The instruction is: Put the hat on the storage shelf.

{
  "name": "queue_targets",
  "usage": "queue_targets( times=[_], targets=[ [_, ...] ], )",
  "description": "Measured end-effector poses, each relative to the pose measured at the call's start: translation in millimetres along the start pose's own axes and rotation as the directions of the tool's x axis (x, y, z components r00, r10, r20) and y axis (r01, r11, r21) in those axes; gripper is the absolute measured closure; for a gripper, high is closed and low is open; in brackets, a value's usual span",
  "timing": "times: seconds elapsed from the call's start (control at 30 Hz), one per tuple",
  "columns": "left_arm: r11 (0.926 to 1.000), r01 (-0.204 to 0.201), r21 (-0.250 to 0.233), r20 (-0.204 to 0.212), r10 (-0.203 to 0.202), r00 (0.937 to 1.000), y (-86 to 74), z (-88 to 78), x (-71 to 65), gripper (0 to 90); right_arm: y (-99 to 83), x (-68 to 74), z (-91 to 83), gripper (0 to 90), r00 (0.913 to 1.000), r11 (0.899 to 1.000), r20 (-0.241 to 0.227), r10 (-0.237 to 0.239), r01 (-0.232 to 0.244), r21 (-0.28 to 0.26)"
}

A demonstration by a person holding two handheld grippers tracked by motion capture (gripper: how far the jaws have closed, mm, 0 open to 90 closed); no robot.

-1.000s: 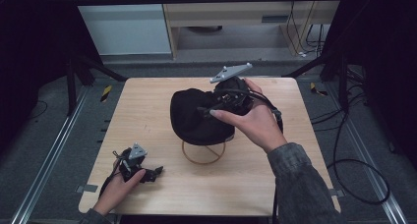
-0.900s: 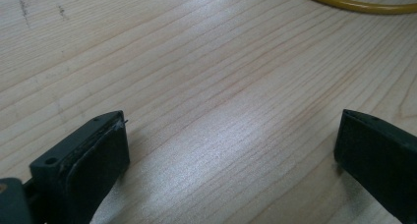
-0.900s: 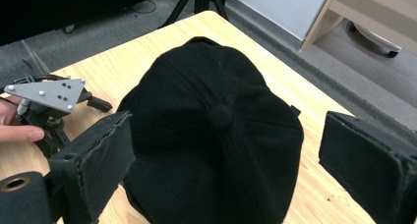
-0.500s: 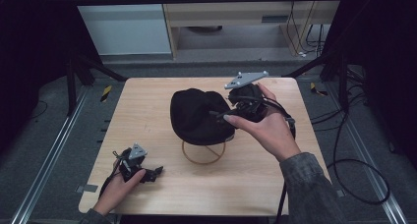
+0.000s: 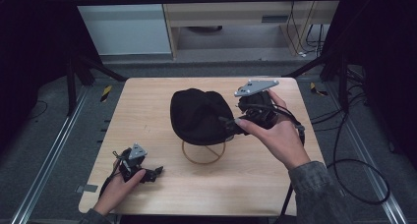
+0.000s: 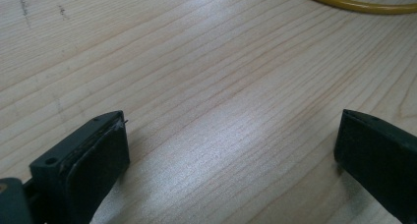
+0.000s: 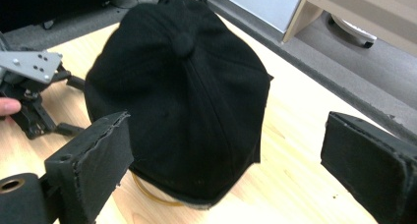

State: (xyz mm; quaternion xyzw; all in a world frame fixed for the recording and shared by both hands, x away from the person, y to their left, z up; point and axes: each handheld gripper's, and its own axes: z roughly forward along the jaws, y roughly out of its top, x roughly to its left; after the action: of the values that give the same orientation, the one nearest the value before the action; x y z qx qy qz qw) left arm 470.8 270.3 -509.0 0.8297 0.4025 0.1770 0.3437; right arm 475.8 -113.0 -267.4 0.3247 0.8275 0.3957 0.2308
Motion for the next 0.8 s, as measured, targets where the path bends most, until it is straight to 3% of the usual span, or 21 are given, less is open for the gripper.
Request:
queue_targets(
  times=[0.5,0.8],
  targets=[
    [1.0000,0.003,0.000,-0.001,-0.003,1.0000,-0.1,0.0,-0.3,0.0,-43.1,0.6,-5.0,9.4,0.9998,0.998,0.008,-0.018,0.017,0.056],
    [1.0000,0.001,0.003,-0.001,-0.001,1.0000,-0.1,-0.2,-0.2,0.0,-74.5,0.8,0.2,11.1,1.0000,0.999,0.001,0.006,-0.006,0.054]
  ],
)
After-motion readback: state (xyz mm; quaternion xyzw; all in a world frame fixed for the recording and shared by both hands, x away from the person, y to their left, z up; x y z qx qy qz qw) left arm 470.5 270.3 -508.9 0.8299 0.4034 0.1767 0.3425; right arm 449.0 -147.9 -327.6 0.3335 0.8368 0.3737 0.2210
